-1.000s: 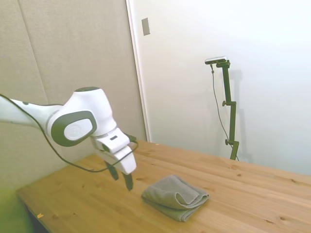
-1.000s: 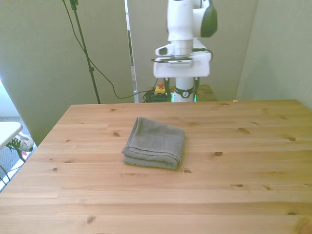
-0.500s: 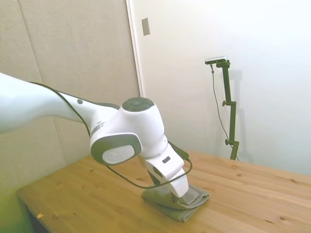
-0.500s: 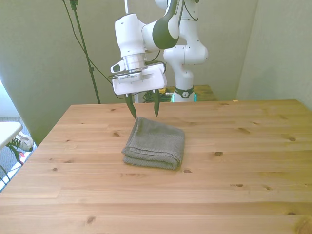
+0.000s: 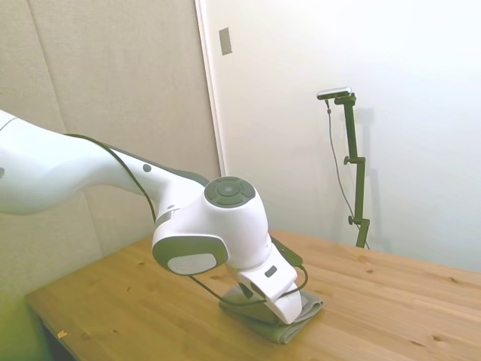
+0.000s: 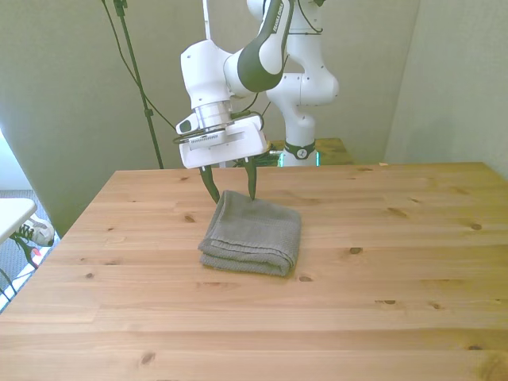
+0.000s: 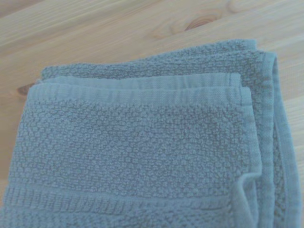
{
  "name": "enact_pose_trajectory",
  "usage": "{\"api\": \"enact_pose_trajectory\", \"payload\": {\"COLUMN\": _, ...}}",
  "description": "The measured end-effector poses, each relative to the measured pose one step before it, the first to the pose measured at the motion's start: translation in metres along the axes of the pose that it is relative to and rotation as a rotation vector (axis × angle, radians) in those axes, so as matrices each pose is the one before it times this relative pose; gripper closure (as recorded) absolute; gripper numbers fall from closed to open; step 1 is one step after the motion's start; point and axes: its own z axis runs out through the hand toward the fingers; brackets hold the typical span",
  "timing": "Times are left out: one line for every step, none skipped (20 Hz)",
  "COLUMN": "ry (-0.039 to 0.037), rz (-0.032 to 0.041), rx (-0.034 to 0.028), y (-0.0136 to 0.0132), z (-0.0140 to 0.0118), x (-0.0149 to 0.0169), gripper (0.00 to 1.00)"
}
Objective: Unfold the towel
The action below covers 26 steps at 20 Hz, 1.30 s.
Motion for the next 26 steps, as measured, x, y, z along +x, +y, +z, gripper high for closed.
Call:
{"api": "enact_pose_trajectory", "payload": {"ry": 0.00519, "rz": 0.00000, "rx": 0.00158, "y": 0.00033, "z": 0.00057, "x": 0.00078, "gripper": 1.00}}
{"api": "enact_pose_trajectory", "payload": {"ry": 0.00100, "rz": 0.00058, "rx": 0.00464, "y": 0.00026, "z": 0.00053, "x": 0.00035, "gripper": 1.00}}
{"api": "enact_pose_trajectory", "payload": {"ry": -0.00026, "rz": -0.00079, "rx": 0.00187, "y": 0.00026, "z": 0.00048, "x": 0.00016, "gripper": 1.00}}
{"api": "enact_pose_trajectory", "payload": {"ry": -0.00010, "rz": -0.00104, "rx": 0.00047, "y": 0.00023, "z": 0.00021, "x": 0.00012, "gripper": 1.00}}
{"api": "enact_pose_trajectory", "payload": {"ry": 0.00035, "rz": -0.00036, "rx": 0.00035, "y": 0.00006, "z": 0.00011, "x": 0.00007, "gripper": 1.00}}
{"api": "enact_pose_trajectory", "payload": {"ry": 0.00032, "rz": -0.00099, "rx": 0.00093, "y": 0.00005, "z": 0.00008, "x": 0.00008, "gripper": 1.00}}
{"api": "enact_pose_trajectory", "payload": {"ry": 0.00023, "rz": -0.00074, "rx": 0.00203, "y": 0.00004, "z": 0.00001, "x": 0.00007, "gripper": 1.00}}
{"api": "enact_pose_trajectory", "payload": {"ry": 0.00000, "rz": -0.00046, "rx": 0.00234, "y": 0.00002, "z": -0.00003, "x": 0.00005, "gripper": 1.00}}
{"api": "enact_pose_trajectory", "payload": {"ry": -0.00054, "rz": 0.00140, "rx": 0.00401, "y": 0.00002, "z": 0.00000, "x": 0.00001, "gripper": 1.00}}
{"api": "enact_pose_trajectory", "payload": {"ry": -0.00039, "rz": -0.00042, "rx": 0.00246, "y": 0.00003, "z": 0.00002, "x": 0.00001, "gripper": 1.00}}
{"api": "enact_pose_trajectory", "payload": {"ry": 0.00004, "rz": 0.00003, "rx": 0.00021, "y": 0.00013, "z": -0.00002, "x": 0.00007, "gripper": 1.00}}
{"api": "enact_pose_trajectory", "payload": {"ry": -0.00006, "rz": 0.00015, "rx": -0.00001, "y": 0.00016, "z": 0.00003, "x": 0.00004, "gripper": 1.00}}
{"api": "enact_pose_trajectory", "payload": {"ry": -0.00006, "rz": 0.00012, "rx": 0.00024, "y": 0.00015, "z": 0.00002, "x": 0.00004, "gripper": 1.00}}
{"api": "enact_pose_trajectory", "payload": {"ry": 0.00004, "rz": 0.00027, "rx": 0.00043, "y": 0.00012, "z": -0.00004, "x": 0.00007, "gripper": 1.00}}
{"api": "enact_pose_trajectory", "payload": {"ry": 0.00013, "rz": 0.00065, "rx": 0.00040, "y": 0.00020, "z": -0.00008, "x": 0.00013, "gripper": 1.00}}
{"api": "enact_pose_trajectory", "payload": {"ry": 0.00001, "rz": 0.00070, "rx": 0.00090, "y": 0.00016, "z": -0.00006, "x": 0.00011, "gripper": 1.00}}
{"api": "enact_pose_trajectory", "payload": {"ry": -0.00005, "rz": 0.00015, "rx": 0.00139, "y": 0.00016, "z": -0.00006, "x": 0.00010, "gripper": 1.00}}
{"api": "enact_pose_trajectory", "payload": {"ry": 0.00006, "rz": -0.00072, "rx": 0.00065, "y": 0.00015, "z": -0.00006, "x": 0.00010, "gripper": 1.00}}
{"api": "enact_pose_trajectory", "payload": {"ry": 0.00006, "rz": -0.00037, "rx": 0.00000, "y": 0.00012, "z": -0.00003, "x": 0.00006, "gripper": 1.00}}
{"api": "enact_pose_trajectory", "payload": {"ry": -0.00019, "rz": -0.00036, "rx": -0.00014, "y": 0.00008, "z": 0.00008, "x": -0.00005, "gripper": 1.00}}
{"api": "enact_pose_trajectory", "payload": {"ry": -0.00026, "rz": -0.00021, "rx": -0.00025, "y": 0.00009, "z": 0.00016, "x": -0.00004, "gripper": 1.00}}
{"api": "enact_pose_trajectory", "payload": {"ry": -0.00038, "rz": 0.00010, "rx": -0.00040, "y": 0.00012, "z": 0.00025, "x": -0.00003, "gripper": 1.00}}
{"api": "enact_pose_trajectory", "payload": {"ry": -0.00046, "rz": 0.00019, "rx": -0.00054, "y": 0.00013, "z": 0.00032, "x": 0.00000, "gripper": 1.00}}
{"api": "enact_pose_trajectory", "payload": {"ry": -0.00049, "rz": 0.00022, "rx": -0.00059, "y": 0.00016, "z": 0.00038, "x": 0.00001, "gripper": 1.00}}
{"api": "enact_pose_trajectory", "payload": {"ry": -0.00033, "rz": 0.00013, "rx": -0.00040, "y": 0.00009, "z": 0.00024, "x": 0.00001, "gripper": 1.00}}
{"api": "enact_pose_trajectory", "payload": {"ry": -0.00025, "rz": 0.00012, "rx": -0.00030, "y": 0.00008, "z": 0.00019, "x": 0.00000, "gripper": 1.00}}
